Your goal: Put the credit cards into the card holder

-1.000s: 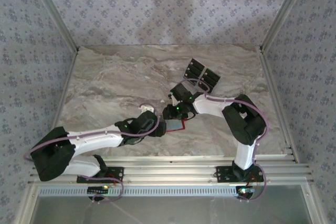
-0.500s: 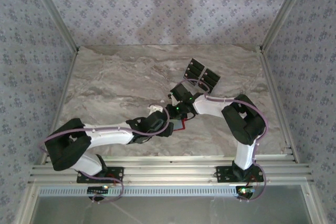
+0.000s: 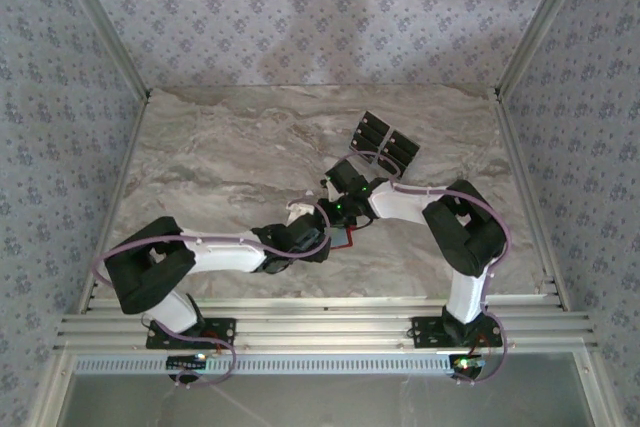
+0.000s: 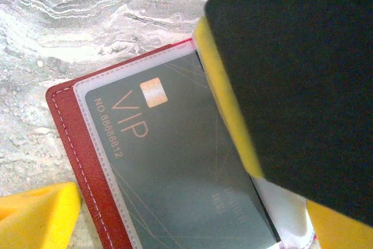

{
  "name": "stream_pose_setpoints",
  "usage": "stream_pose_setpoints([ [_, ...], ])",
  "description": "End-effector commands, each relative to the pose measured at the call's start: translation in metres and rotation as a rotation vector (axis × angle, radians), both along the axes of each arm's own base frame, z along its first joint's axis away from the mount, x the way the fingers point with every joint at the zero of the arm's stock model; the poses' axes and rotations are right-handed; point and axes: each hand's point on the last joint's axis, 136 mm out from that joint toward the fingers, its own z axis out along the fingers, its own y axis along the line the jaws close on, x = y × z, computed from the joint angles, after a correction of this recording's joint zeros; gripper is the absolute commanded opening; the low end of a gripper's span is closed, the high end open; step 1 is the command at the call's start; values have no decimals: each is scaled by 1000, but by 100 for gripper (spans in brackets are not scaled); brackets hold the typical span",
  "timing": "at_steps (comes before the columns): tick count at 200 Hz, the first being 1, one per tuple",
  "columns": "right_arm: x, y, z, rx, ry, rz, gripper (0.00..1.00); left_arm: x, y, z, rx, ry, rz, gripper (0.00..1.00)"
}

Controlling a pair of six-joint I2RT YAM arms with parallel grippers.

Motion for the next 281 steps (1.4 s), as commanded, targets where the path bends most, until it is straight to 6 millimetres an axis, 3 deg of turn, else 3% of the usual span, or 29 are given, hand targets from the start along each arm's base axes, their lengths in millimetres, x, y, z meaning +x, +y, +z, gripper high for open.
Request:
stream_pose_setpoints([
  [1, -8, -15, 4, -14, 32, -49, 44, 1, 1, -2, 12, -10, 6, 100],
  [36, -9, -31, 19, -9, -6, -102, 44, 0, 2, -4, 13, -5, 6, 100],
  [66, -13, -39, 15, -7, 2, -127, 44, 0, 3, -4, 14, -7, 5, 100],
  [160, -19, -34, -13, -15, 59, -122, 44, 0, 2, -5, 10, -4, 6, 100],
  [202, -21, -28, -14, 2, 67, -108, 44, -1, 3, -3, 6, -9, 6, 100],
  [236, -22, -23, -3, 18, 50, -94, 44, 1, 6, 12, -15, -39, 12, 100],
  [281, -25, -11, 21, 26, 13, -59, 45, 0, 31, 48, -58, -126, 69, 100],
])
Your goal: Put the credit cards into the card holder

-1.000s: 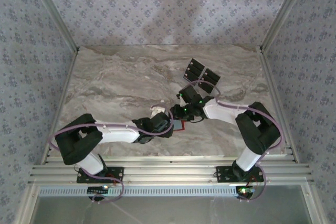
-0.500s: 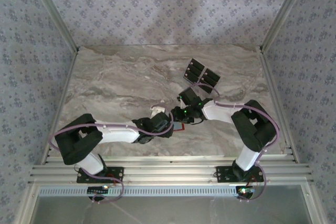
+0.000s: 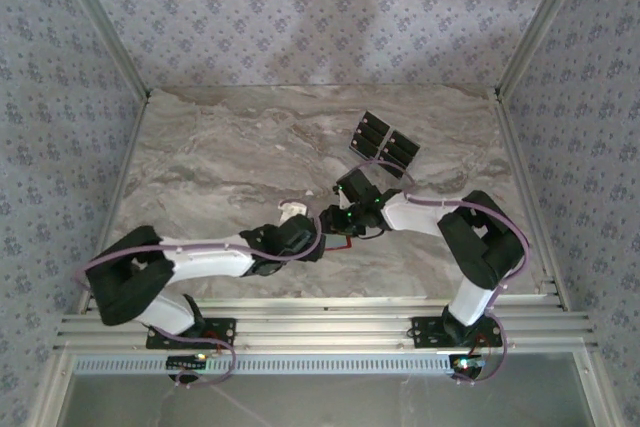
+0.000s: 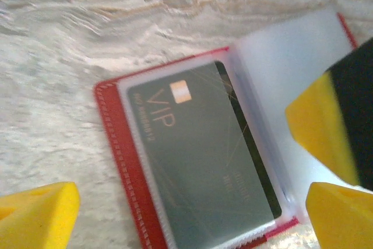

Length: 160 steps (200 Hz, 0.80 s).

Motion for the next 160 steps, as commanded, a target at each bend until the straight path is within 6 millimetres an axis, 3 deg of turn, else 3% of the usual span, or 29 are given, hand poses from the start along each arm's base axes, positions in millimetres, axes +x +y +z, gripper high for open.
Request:
stream_pose_setpoints([
  [1, -4, 8, 19, -4, -14, 19, 44, 2, 16, 22, -14, -64, 51, 100],
  [69, -3, 44, 18, -24, -10, 81, 45, -4, 56, 50, -51, -141, 134, 100],
  [127, -7, 61, -23, -85, 54, 108, 45, -5, 73, 54, -75, -150, 169, 100],
  [160, -7, 66, -9, -64, 40, 127, 45, -5, 75, 50, -80, -141, 175, 100],
])
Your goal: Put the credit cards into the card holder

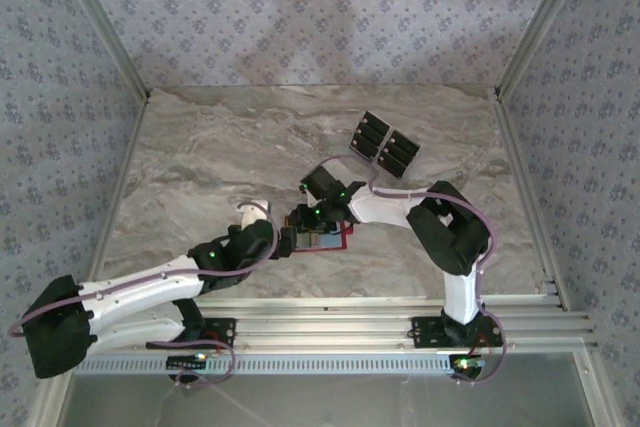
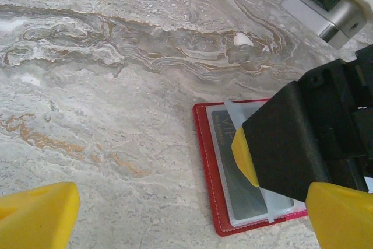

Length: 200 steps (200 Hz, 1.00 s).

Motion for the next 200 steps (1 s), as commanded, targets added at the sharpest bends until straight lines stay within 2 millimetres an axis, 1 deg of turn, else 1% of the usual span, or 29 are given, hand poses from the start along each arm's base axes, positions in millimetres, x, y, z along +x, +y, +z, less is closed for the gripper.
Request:
stream_pose_setpoints([
  [1, -8, -4, -8, -49, 36, 16, 45, 1, 7, -1, 1, -2, 27, 100],
  [13, -10, -3, -2, -42, 36, 30, 47, 1, 7, -2, -2, 1, 26, 100],
  [14, -6, 1, 4, -30, 25, 30, 47, 2, 7, -2, -1, 2, 26, 100],
  [16, -4, 4, 10, -19, 15, 33, 48, 2, 7, -2, -1, 2, 27, 100],
  [22, -1, 8, 18, -6, 3, 40, 49, 2, 7, -2, -3, 1, 26, 100],
  [43, 2, 17, 39, 28, -21, 64, 54, 3, 6, -2, -5, 0, 26, 100],
  [59, 5, 23, 52, 52, -30, 78, 54, 4, 5, -2, -1, 4, 25, 100],
  [74, 10, 23, 66, 73, -50, 77, 54, 5, 4, -4, 4, 12, 23, 100],
  [87, 20, 15, 80, 81, -70, 61, 54, 6, 2, -5, 10, 20, 18, 100],
  [108, 45, -18, 103, 53, -137, 33, 54, 8, 0, -10, 26, 45, 14, 100],
  [115, 55, -34, 109, 27, -161, 18, 53, 10, -1, -11, 34, 56, 14, 100],
  [132, 81, -81, 119, -86, -244, -19, 53, 12, -5, -14, 48, 69, 4, 100],
  [139, 90, -106, 119, -160, -262, -40, 53, 14, -6, -15, 51, 73, 2, 100],
  [160, 117, -168, 119, -341, -312, -89, 52, 18, -8, -17, 56, 84, 7, 100],
  [166, 123, -182, 119, -389, -326, -103, 52, 20, -8, -17, 58, 87, 9, 100],
  [184, 137, -216, 120, -511, -355, -127, 51, 25, -6, -18, 76, 100, 27, 100],
  [200, 147, -234, 122, -600, -376, -131, 49, 28, -6, -20, 93, 117, 32, 100],
])
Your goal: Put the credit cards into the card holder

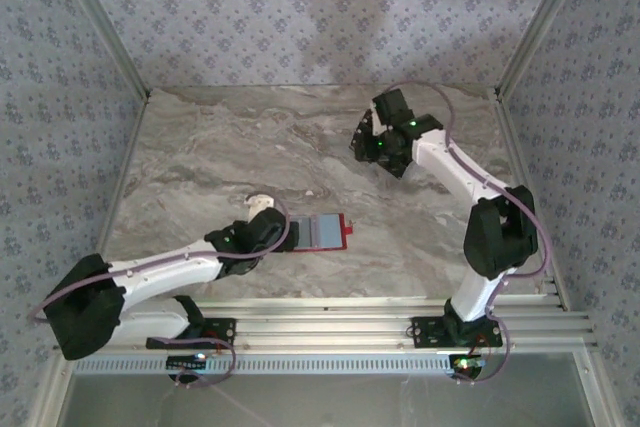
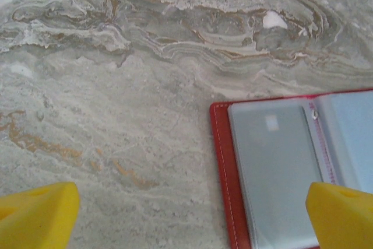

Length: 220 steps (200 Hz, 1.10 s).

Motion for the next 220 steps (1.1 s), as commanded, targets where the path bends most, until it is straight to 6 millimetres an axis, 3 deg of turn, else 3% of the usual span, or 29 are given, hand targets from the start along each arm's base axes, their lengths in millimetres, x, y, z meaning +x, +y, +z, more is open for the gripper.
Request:
stream_pose_setpoints([
  [1, -1, -40, -7, -266, 16, 24, 49, 7, -3, 5, 20, 16, -6, 100],
  [24, 7, -53, -14, -367, 25, 29, 46, 11, -6, 4, 22, 28, -9, 100],
  [64, 16, -59, -31, -453, 39, 63, 37, 16, -11, 1, 35, 45, -11, 100],
  [122, 30, -63, -51, -524, 62, 76, 37, 20, -14, -1, 44, 57, -13, 100],
  [183, 29, -64, -74, -562, 103, 97, 36, 18, -13, -6, 42, 64, -11, 100],
  [220, 25, -60, -77, -540, 111, 107, 25, 17, -12, -8, 40, 65, -9, 100],
])
